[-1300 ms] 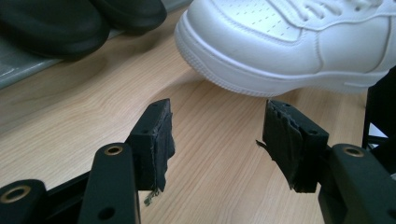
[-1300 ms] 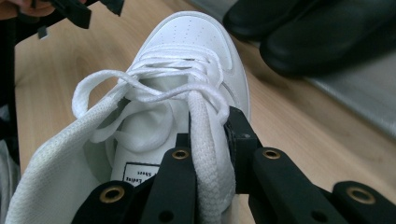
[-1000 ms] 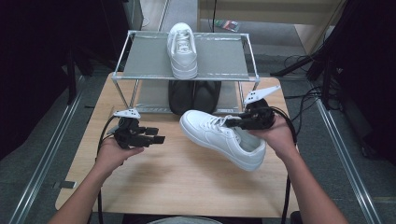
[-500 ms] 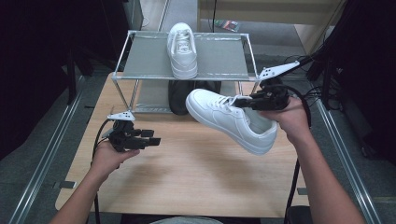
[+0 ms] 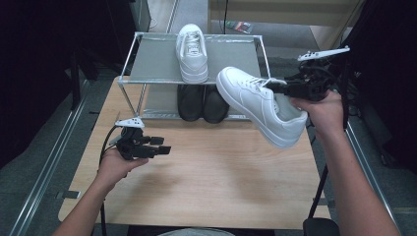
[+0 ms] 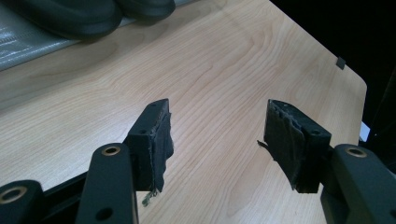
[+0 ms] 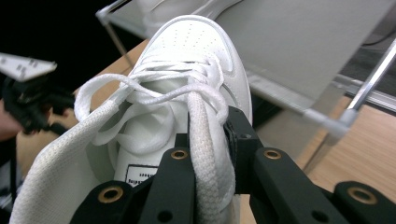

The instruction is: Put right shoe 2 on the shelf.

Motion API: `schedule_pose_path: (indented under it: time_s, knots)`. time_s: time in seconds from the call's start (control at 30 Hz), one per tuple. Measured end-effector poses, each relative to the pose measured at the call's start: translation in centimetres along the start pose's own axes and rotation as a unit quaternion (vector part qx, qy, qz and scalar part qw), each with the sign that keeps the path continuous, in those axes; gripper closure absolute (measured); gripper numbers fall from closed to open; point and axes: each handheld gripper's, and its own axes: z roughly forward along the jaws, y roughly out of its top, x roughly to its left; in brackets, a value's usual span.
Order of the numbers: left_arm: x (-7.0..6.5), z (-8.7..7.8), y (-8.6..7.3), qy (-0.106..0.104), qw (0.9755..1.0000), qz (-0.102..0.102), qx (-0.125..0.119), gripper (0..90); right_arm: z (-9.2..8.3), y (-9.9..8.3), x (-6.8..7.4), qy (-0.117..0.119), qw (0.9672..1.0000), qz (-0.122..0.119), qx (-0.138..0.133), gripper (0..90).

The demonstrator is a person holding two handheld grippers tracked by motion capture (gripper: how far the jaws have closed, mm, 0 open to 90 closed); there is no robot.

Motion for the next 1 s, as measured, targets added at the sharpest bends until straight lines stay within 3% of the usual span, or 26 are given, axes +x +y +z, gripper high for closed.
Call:
schedule_pose_path:
  time_s: [0.1,0.4,0.5,0.7,0.77,0.87,1.0]
  knots:
    - [-0.1,0.1,0.0,0.0,1.0,0.001,-0.001,42.0,0.0,1.0,-0.3,-0.023,0.9994,0.022,-0.016,83.9]
    - [0.0,0.2,0.1,-0.003,1.0,0.001,0.0,42.1,2.0,4.0,-1.3,-0.082,0.9948,0.043,-0.042,83.9]
    - [-0.1,0.3,0.2,-0.004,1.0,0.004,0.003,42.1,3.3,5.4,-1.7,-0.102,0.9919,0.061,-0.045,83.9]
    - [-0.2,0.5,0.2,-0.008,0.9999,0.005,0.01,42.3,6.3,8.0,-1.8,-0.14,0.9867,0.072,-0.039,83.4]
    - [-0.2,0.6,0.2,-0.008,0.9999,0.005,0.009,42.3,6.6,8.4,-1.8,-0.143,0.9861,0.076,-0.037,83.3]
    - [-0.4,0.5,0.3,-0.006,0.9999,0.012,0.009,42.3,9.0,9.9,-1.5,-0.167,0.9814,0.09,-0.03,83.3]
    - [-0.4,0.4,0.4,-0.01,0.9999,0.012,0.004,42.3,10.9,10.8,-1.5,-0.185,0.9771,0.103,-0.025,83.2]
